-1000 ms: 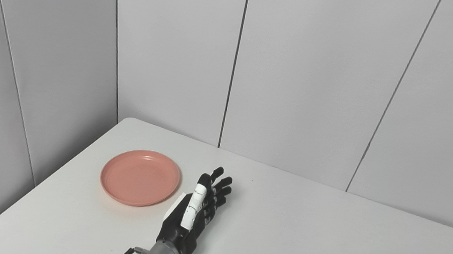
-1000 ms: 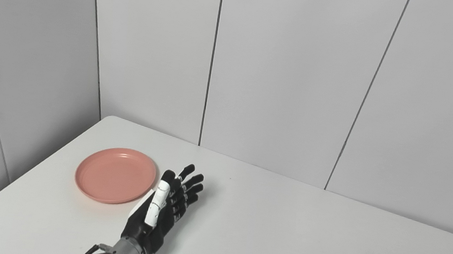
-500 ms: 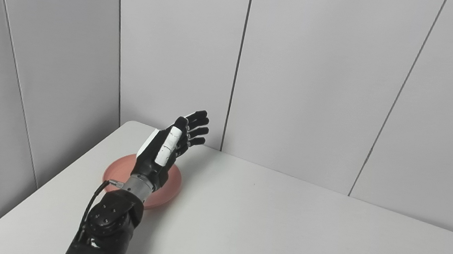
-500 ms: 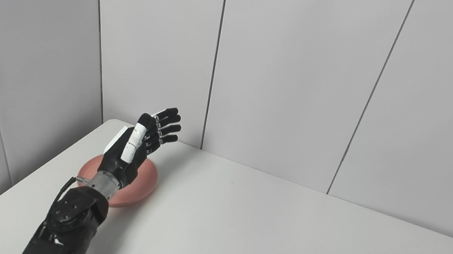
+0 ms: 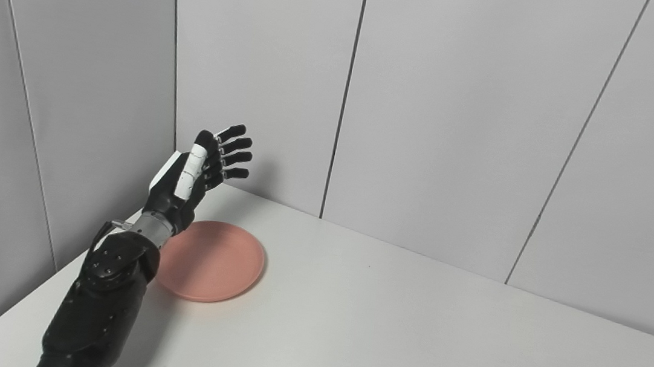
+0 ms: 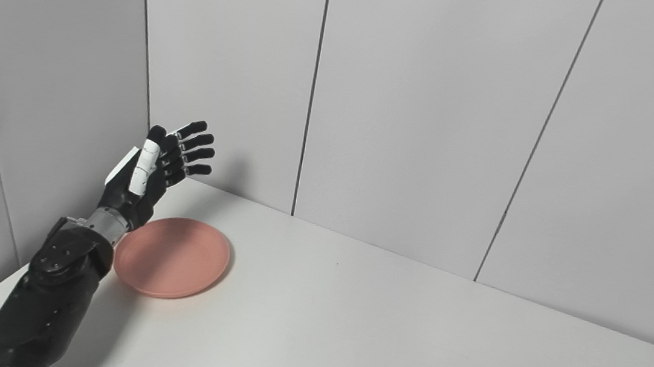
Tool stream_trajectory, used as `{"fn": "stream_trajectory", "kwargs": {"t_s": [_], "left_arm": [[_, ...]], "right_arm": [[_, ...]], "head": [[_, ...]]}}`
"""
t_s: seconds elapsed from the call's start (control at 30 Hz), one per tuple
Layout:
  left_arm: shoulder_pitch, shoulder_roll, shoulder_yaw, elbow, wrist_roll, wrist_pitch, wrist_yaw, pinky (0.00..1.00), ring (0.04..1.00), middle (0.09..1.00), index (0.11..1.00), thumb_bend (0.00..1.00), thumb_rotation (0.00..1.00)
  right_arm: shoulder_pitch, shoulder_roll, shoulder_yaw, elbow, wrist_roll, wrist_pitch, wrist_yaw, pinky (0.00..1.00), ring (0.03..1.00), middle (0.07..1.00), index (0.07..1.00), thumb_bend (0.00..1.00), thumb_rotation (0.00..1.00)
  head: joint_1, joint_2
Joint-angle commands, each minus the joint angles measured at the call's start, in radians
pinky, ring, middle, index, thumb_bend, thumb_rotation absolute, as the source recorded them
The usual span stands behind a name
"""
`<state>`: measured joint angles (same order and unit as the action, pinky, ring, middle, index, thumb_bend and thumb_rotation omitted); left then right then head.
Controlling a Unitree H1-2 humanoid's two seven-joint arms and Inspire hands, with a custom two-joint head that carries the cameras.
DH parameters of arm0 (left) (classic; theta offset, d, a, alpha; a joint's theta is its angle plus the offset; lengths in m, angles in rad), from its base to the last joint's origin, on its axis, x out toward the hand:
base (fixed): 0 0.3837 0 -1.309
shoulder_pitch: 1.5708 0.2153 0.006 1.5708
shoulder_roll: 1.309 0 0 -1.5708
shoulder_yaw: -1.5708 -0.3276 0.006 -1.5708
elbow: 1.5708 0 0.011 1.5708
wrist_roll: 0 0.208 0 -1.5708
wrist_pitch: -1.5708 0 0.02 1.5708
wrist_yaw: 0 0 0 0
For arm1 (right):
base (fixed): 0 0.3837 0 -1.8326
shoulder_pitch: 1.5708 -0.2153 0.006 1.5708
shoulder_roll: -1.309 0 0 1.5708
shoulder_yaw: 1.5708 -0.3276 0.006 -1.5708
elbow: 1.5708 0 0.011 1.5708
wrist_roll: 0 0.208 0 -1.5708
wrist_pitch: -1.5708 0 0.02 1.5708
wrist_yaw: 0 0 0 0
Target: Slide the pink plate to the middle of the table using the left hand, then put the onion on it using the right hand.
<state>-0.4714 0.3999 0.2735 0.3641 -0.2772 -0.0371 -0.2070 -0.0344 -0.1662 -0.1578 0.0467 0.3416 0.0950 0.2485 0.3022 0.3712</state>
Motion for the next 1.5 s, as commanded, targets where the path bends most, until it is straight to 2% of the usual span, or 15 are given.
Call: {"fn": "stream_trajectory", "kwargs": {"t_s": [0.0, 0.2, 0.37, 0.53, 0.63, 0.77, 0.9, 1.0, 1.23, 1.33, 1.47], "left_arm": [[-0.08, 0.042, 0.015, 0.038, -0.008, -0.061, -0.005, 0.73, 0.829, 0.857, 0.86, 0.94, 0.96], [-0.119, 0.077, 0.024, 0.204, 0.026, -0.127, 0.017, 0.7, 0.794, 0.843, 0.851, 0.93, 0.96], [-0.169, 0.094, 0.051, 0.389, 0.007, -0.185, 0.018, 0.72, 0.786, 0.836, 0.848, 0.93, 0.92], [-0.211, 0.103, 0.077, 0.56, -0.004, -0.253, 0.032, 0.69, 0.779, 0.832, 0.835, 0.96, 0.89], [-0.224, 0.102, 0.09, 0.614, -0.015, -0.266, 0.044, 0.68, 0.777, 0.822, 0.83, 0.94, 0.91], [-0.243, 0.112, 0.086, 0.7, -0.018, -0.304, 0.029, 0.65, 0.768, 0.796, 0.845, 0.93, 0.9], [-0.256, 0.117, 0.084, 0.752, -0.017, -0.308, 0.04, 0.65, 0.769, 0.789, 0.844, 0.93, 0.89], [-0.262, 0.122, 0.078, 0.789, -0.011, -0.317, 0.041, 0.68, 0.792, 0.803, 0.857, 0.9, 0.9], [-0.261, 0.117, 0.091, 0.838, -0.049, -0.33, -0.026, 0.77, 0.807, 0.82, 0.857, 0.87, 0.89], [-0.258, 0.106, 0.079, 0.855, -0.047, -0.332, -0.034, 0.78, 0.815, 0.835, 0.861, 0.89, 0.91], [-0.248, 0.08, 0.073, 0.846, -0.049, -0.328, -0.035, 0.76, 0.806, 0.812, 0.847, 0.91, 0.89]], "right_arm": [[0.056, 0.02, 0.007, 0.058, 0.0, -0.012, 0.0, 1.0, 1.0, 1.0, 1.0, 0.86, 1.0], [0.064, 0.021, 0.006, 0.039, 0.001, 0.001, -0.006, 1.0, 1.0, 1.0, 1.0, 0.87, 1.0], [0.068, 0.02, 0.007, 0.029, -0.002, 0.009, -0.013, 1.0, 1.0, 1.0, 1.0, 0.87, 1.0], [0.071, 0.017, 0.011, 0.026, -0.01, 0.009, -0.017, 1.0, 1.0, 1.0, 1.0, 0.88, 1.0], [0.07, 0.016, 0.01, 0.027, -0.01, 0.008, -0.015, 1.0, 1.0, 1.0, 1.0, 0.88, 1.0], [0.068, 0.015, 0.01, 0.03, -0.014, 0.008, -0.017, 1.0, 0.998, 1.0, 1.0, 0.9, 1.0], [0.067, 0.016, 0.01, 0.03, -0.015, 0.012, -0.02, 1.0, 0.993, 0.998, 1.0, 0.9, 1.0], [0.067, 0.017, 0.011, 0.03, -0.013, 0.011, -0.02, 1.0, 0.995, 1.0, 1.0, 0.9, 1.0], [0.07, 0.022, 0.013, 0.024, -0.012, 0.007, -0.02, 1.0, 0.997, 0.999, 1.0, 0.9, 1.0], [0.071, 0.023, 0.013, 0.02, -0.01, 0.013, -0.022, 1.0, 0.995, 0.996, 1.0, 0.9, 1.0], [0.074, 0.024, 0.013, 0.013, -0.011, 0.018, -0.027, 1.0, 0.987, 0.989, 0.995, 0.9, 0.99]], "head": [[0.001, 0.001], [-0.001, 0.013], [-0.004, 0.018], [-0.009, 0.023], [-0.009, 0.026], [-0.011, 0.026], [-0.014, 0.028], [-0.015, 0.029], [-0.022, 0.035], [-0.026, 0.038], [-0.029, 0.042]]}}
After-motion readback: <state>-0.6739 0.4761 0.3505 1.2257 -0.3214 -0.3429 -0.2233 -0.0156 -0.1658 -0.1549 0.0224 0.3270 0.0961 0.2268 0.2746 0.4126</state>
